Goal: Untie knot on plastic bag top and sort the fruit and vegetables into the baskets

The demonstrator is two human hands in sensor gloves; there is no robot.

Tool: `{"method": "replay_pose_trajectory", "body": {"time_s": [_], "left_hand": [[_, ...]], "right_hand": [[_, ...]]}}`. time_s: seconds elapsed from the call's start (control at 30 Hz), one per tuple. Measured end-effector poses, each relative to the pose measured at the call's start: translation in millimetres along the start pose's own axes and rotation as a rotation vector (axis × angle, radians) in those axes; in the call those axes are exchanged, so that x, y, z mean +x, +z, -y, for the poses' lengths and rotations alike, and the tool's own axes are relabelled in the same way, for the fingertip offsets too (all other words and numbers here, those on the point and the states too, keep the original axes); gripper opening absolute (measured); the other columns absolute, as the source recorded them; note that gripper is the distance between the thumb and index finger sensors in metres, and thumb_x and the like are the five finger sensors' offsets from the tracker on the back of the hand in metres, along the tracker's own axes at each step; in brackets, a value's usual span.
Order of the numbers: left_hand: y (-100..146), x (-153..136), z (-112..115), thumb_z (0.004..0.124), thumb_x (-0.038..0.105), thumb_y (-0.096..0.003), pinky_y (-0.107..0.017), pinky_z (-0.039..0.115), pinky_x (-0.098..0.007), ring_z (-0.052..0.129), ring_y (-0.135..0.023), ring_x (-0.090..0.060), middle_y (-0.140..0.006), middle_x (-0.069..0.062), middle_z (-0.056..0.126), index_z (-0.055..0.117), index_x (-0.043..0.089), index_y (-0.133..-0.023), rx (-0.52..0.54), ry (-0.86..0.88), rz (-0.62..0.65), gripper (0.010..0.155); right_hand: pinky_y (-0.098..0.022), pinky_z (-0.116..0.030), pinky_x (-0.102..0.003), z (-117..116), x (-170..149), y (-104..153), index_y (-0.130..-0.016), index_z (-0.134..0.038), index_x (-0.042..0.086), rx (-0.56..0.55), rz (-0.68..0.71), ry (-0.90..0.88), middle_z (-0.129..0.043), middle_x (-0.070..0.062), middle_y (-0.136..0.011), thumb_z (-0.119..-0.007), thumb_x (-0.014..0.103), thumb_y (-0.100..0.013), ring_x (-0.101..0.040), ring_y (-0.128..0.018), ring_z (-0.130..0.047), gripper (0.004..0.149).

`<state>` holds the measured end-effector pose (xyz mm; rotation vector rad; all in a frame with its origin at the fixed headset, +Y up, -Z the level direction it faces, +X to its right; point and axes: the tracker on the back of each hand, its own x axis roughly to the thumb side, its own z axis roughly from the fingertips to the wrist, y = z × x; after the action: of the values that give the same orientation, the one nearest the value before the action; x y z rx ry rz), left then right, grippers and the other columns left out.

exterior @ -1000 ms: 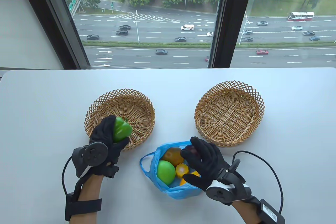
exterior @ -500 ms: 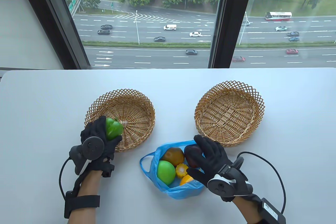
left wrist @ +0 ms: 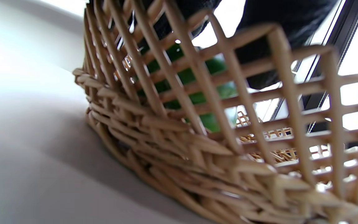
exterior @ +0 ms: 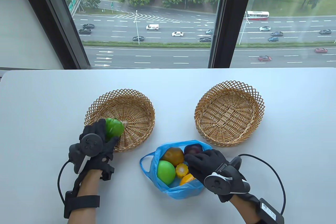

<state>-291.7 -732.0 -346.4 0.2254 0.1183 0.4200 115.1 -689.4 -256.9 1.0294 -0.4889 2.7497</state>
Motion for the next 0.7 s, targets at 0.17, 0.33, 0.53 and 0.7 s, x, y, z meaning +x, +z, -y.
{"method": "replay_pose_trajectory", "body": {"time_s": [0.17, 0.33, 0.53, 0.7], "left_hand": [[8.0, 16.8, -10.6, 0.088, 0.052, -0.0445, -0.07, 0.042, -0.066, 0.047, -0.104, -0.05, -0.117, -0.015, 0.062, 0.053, 0.02, -0.114, 0.05, 0.002, 0.082, 0.084], [24.1, 48.7, -19.9, 0.087, 0.052, -0.0447, -0.071, 0.042, -0.066, 0.048, -0.105, -0.048, -0.117, -0.013, 0.063, 0.055, 0.021, -0.114, 0.088, 0.059, 0.244, 0.082], [43.1, 90.7, -16.9, 0.086, 0.054, -0.0447, -0.071, 0.042, -0.066, 0.047, -0.106, -0.047, -0.116, -0.012, 0.064, 0.055, 0.022, -0.113, 0.064, 0.153, 0.459, 0.082], [61.5, 114.1, -11.0, 0.084, 0.056, -0.0454, -0.071, 0.042, -0.066, 0.048, -0.106, -0.047, -0.116, -0.011, 0.066, 0.058, 0.023, -0.113, 0.018, 0.163, 0.576, 0.079]], "right_hand": [[-0.053, -0.079, -0.059, -0.2, 2.6, -0.6, -0.093, -0.083, 0.021, 0.002, -0.001, 0.026, -0.098, -0.005, -0.08, -0.084, 0.033, -0.054, -0.034, -0.067, -0.099, 0.041], [-0.051, -0.081, -0.058, 1.6, 5.7, -1.6, -0.091, -0.085, 0.019, -0.044, -0.026, 0.036, -0.1, -0.006, -0.076, -0.083, 0.043, -0.053, -0.033, -0.062, -0.101, 0.045], [-0.048, -0.083, -0.056, -3.8, 20.2, -8.8, -0.09, -0.087, 0.02, -0.055, -0.049, 0.078, -0.101, -0.006, -0.074, -0.083, 0.048, -0.053, -0.032, -0.06, -0.102, 0.047], [-0.053, -0.079, -0.057, -14.3, 34.8, -15.4, -0.088, -0.088, 0.024, 0.017, -0.076, 0.177, -0.093, -0.009, -0.085, -0.085, 0.049, -0.053, -0.033, -0.062, -0.097, 0.043]]}}
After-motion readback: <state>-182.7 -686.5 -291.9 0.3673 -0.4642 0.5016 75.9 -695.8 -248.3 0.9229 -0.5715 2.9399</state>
